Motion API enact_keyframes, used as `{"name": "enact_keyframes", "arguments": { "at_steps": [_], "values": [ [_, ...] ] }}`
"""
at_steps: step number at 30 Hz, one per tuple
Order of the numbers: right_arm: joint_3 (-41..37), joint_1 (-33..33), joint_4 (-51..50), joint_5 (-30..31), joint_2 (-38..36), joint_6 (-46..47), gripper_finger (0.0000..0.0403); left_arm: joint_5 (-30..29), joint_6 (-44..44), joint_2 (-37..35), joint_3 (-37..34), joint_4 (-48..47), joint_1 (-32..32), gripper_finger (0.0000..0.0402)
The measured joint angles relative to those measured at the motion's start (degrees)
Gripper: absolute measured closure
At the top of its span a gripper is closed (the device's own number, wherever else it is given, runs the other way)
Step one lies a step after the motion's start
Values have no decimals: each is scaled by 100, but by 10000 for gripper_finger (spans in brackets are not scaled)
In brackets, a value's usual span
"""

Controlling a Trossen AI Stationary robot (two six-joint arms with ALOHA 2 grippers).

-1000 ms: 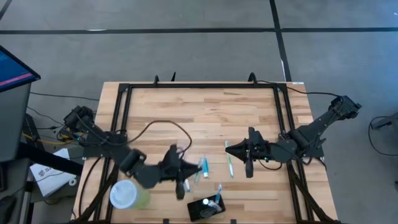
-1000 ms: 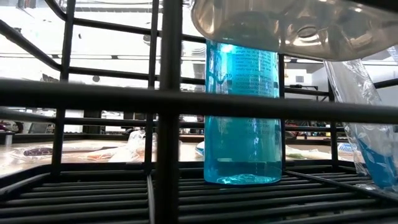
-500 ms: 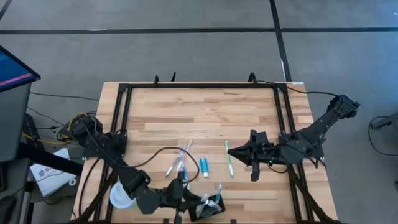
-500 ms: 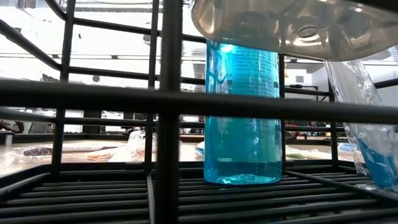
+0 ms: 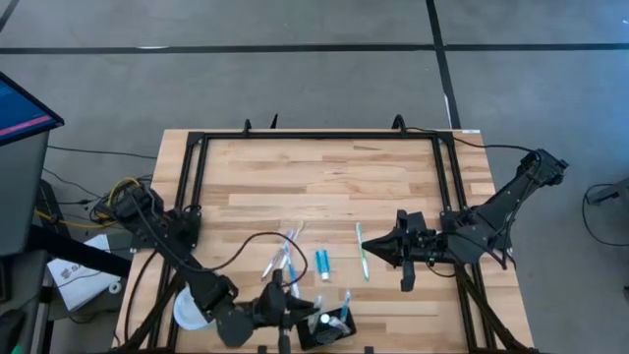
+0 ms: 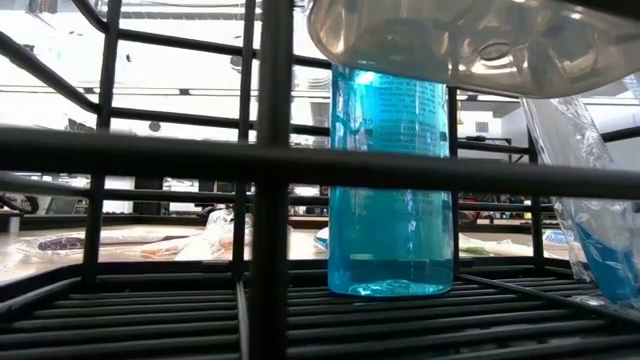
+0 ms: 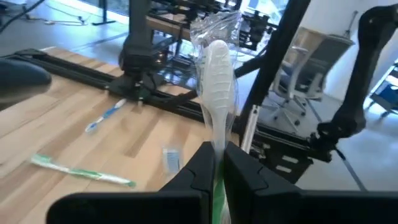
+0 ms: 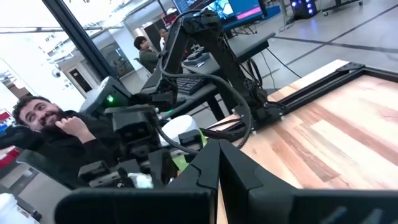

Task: Pick & Place toothbrushing station
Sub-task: Put the left green toothbrush into the black wire organizer

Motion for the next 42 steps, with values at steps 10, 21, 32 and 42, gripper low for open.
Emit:
{"name": "enact_keyframes", "arguments": {
  "at_steps": [10, 21, 32, 42],
  "values": [
    [0, 25, -5, -3, 2, 52, 402, 154, 274, 243, -6, 143, -244, 395],
    [0, -55, -46, -11, 2, 52, 402, 571, 659, 573, -7, 886, -184, 395],
    [0, -52, -45, -316, 2, 135, 402, 326, 1199, 811, -7, 1358, -195, 395],
    [0, -39, -46, -321, 2, 205, 401, 150, 1013, 811, -135, 1314, -317, 395]
  ]
}}
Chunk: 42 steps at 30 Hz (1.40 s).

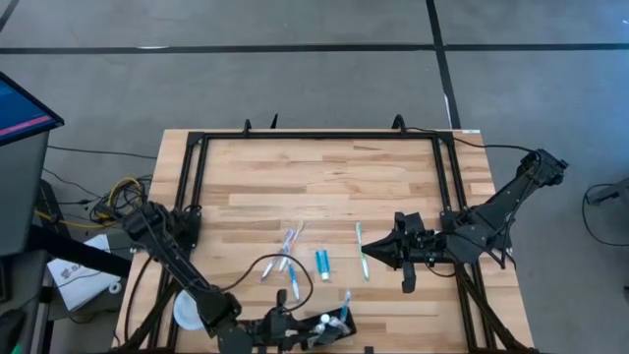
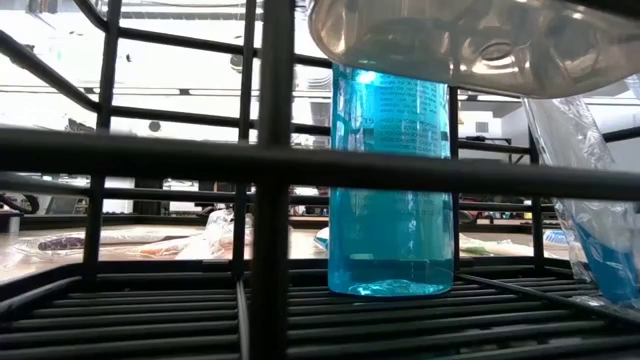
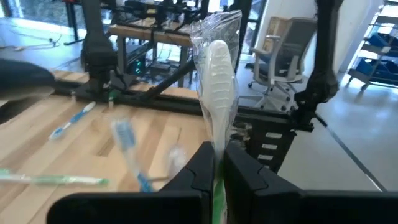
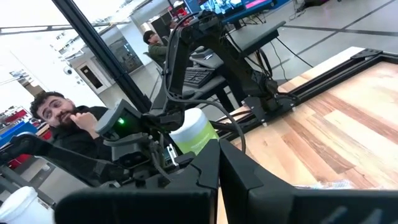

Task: Pick & Place toothbrushing station
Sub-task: Put the left green toothbrush into the black wire organizer

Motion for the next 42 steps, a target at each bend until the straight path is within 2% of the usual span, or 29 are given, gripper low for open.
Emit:
{"name": "enact_keyframes", "arguments": {
  "at_steps": [7, 20, 37, 42],
  "values": [
    [0, 0, 0, 0, 1, 0, 402, -189, -312, 4, -279, 34, -81, 395],
    [-2, -48, 2, 0, 0, -2, 403, 84, -552, 281, -276, 98, -51, 395],
    [-2, -48, 0, 0, 0, -2, 403, 7, -608, 427, -276, 85, -25, 395],
    [-2, -48, 0, 0, 0, -2, 403, 13, -923, 596, -272, 98, -25, 394]
  ]
}}
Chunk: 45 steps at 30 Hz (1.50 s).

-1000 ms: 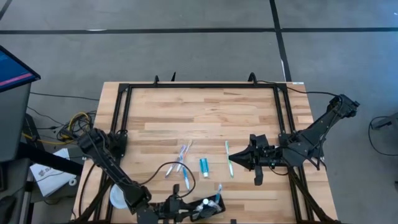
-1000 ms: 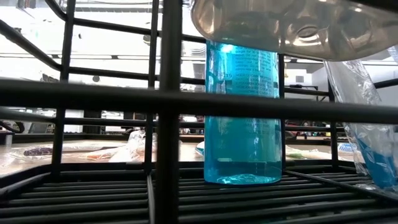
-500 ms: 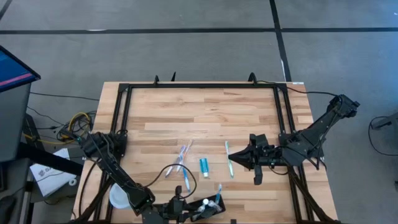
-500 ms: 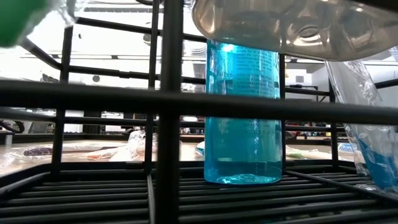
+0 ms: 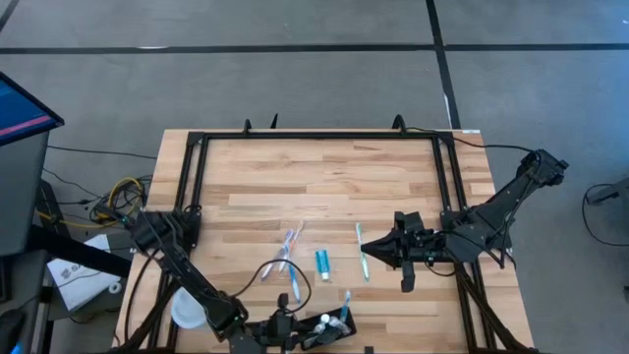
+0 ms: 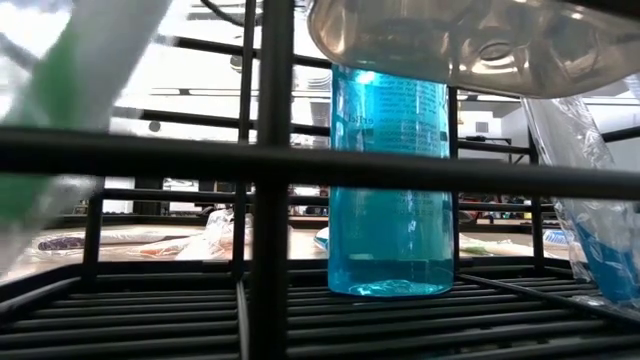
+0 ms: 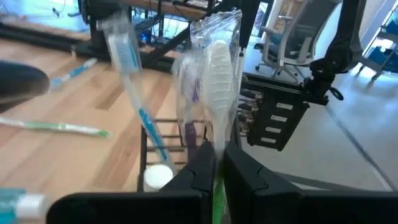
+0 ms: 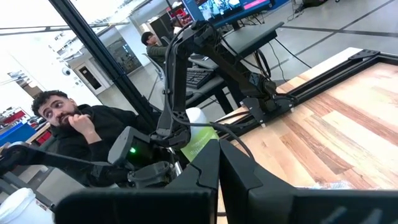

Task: Pick & Place toothbrushing station
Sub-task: Put the left green toothbrush into the black wire organizer, then put the orange toothbrush into the black wire organizer

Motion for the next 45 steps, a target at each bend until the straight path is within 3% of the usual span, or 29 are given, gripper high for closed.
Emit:
{"name": "enact_keyframes", "arguments": {
  "at_steps": [31, 45],
  "values": [
    [0, -4, -1, 3, 0, -2, 403, 71, -483, 68, -2, -471, -12, 372],
    [0, -192, -2, 4, 0, -7, 403, 120, -452, 66, -2, -518, -4, 265]
  ]
}}
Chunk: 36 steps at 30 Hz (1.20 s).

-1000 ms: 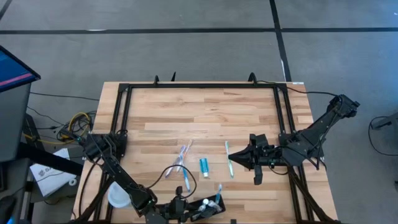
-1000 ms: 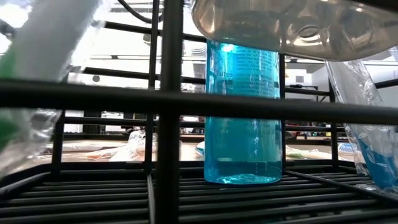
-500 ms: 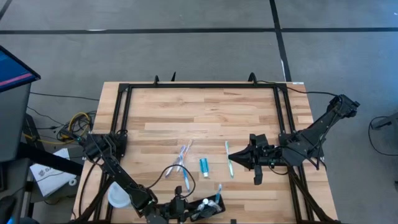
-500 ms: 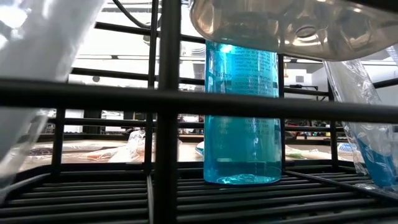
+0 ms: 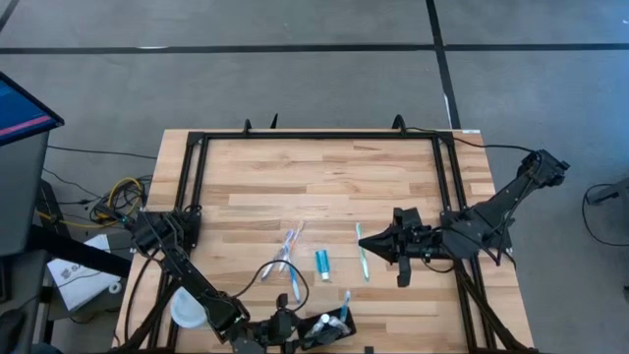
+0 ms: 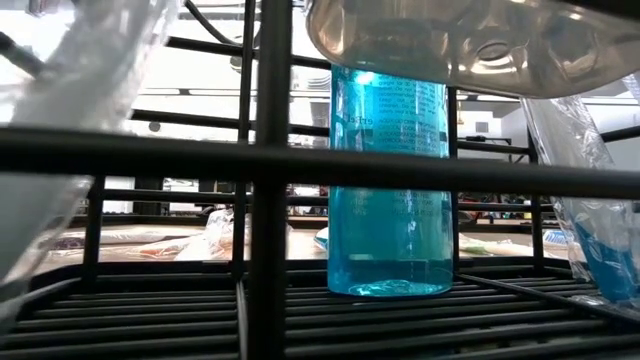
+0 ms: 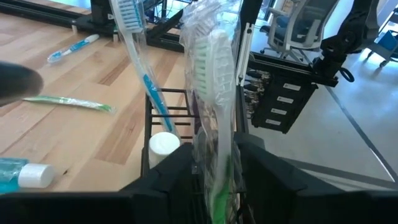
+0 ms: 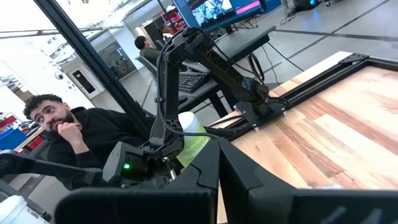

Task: Pick & Place toothbrushing station
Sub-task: Put the orange toothbrush into the black wire organizer

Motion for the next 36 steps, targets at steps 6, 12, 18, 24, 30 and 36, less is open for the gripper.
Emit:
{"name": "enact_keyframes", "arguments": {
  "at_steps": [6, 12, 18, 24, 30, 36],
  "values": [
    [0, -44, 0, -2, 0, 2, 403, 149, -27, -19, 0, -13, 0, 243],
    [0, -49, 0, -86, 0, 2, 403, 451, 15, -309, -2, -217, 0, 233],
    [0, -70, 0, -175, 0, 2, 403, 551, 13, -773, -2, -1052, 0, 237],
    [0, -70, 0, -175, 0, 0, 403, 556, -28, -1281, -2, -1401, 32, 245],
    [0, -71, 0, -175, 0, 50, 403, 847, -1857, -1895, -2, -2078, 261, 254],
    [0, -178, 1, -474, 0, 558, 403, 1485, -2379, -2382, 5, -2896, 677, 271]
  ]
}}
